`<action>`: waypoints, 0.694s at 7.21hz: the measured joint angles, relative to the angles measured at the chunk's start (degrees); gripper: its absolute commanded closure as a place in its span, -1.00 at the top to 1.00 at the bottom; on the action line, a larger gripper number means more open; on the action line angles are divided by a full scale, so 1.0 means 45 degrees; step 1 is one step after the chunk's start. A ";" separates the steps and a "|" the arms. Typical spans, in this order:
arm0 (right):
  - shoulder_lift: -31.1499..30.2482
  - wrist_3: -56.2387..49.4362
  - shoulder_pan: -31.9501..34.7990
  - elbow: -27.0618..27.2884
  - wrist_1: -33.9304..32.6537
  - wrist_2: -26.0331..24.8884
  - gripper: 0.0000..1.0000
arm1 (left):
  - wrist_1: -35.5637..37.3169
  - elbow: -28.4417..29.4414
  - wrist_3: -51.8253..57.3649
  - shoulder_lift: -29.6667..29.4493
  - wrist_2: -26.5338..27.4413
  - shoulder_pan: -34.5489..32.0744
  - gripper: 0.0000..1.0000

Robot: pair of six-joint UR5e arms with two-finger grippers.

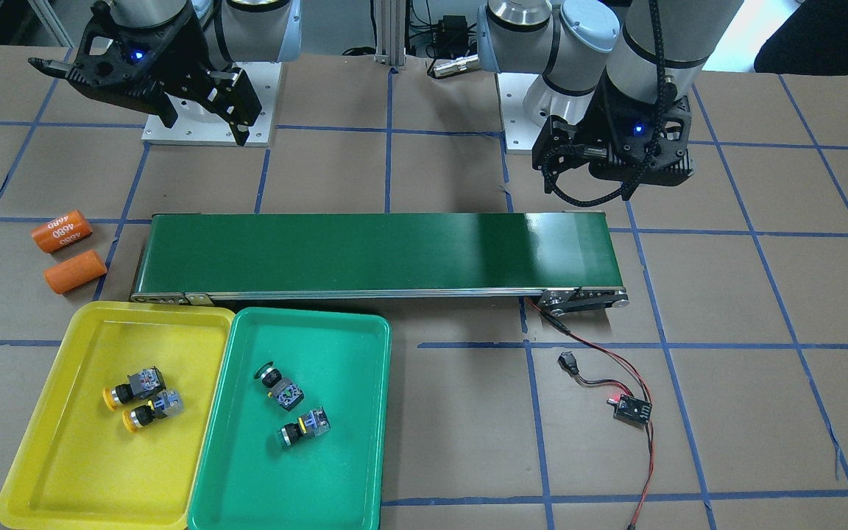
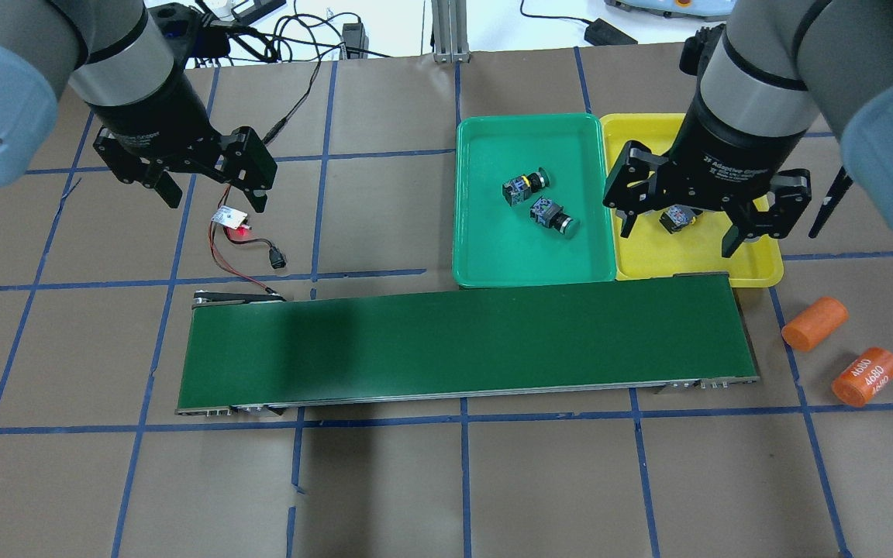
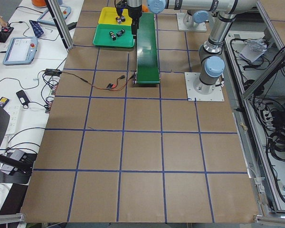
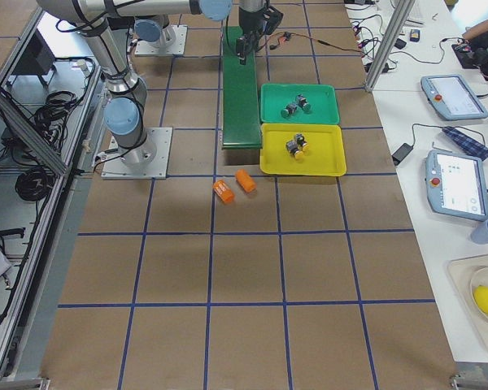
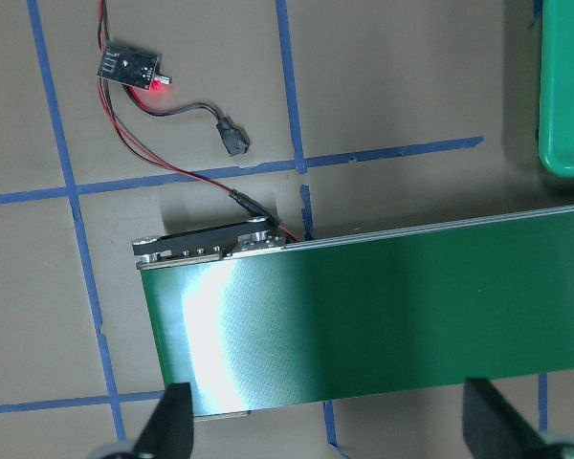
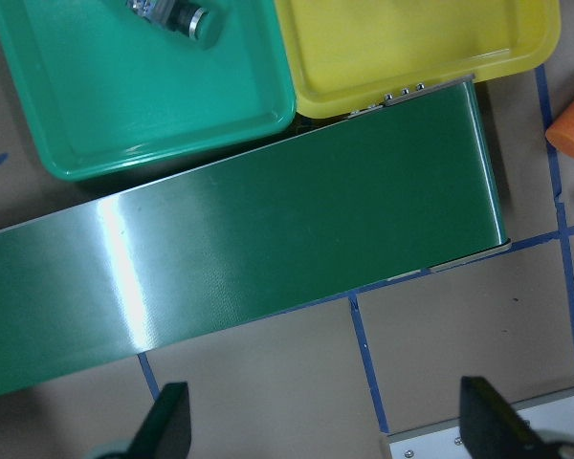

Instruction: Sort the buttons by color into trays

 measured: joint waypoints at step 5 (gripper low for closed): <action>0.0165 -0.2702 -0.0164 0.0245 -0.0141 0.0056 1.00 | 0.0015 -0.0007 0.0015 -0.0043 0.0003 0.0015 1.00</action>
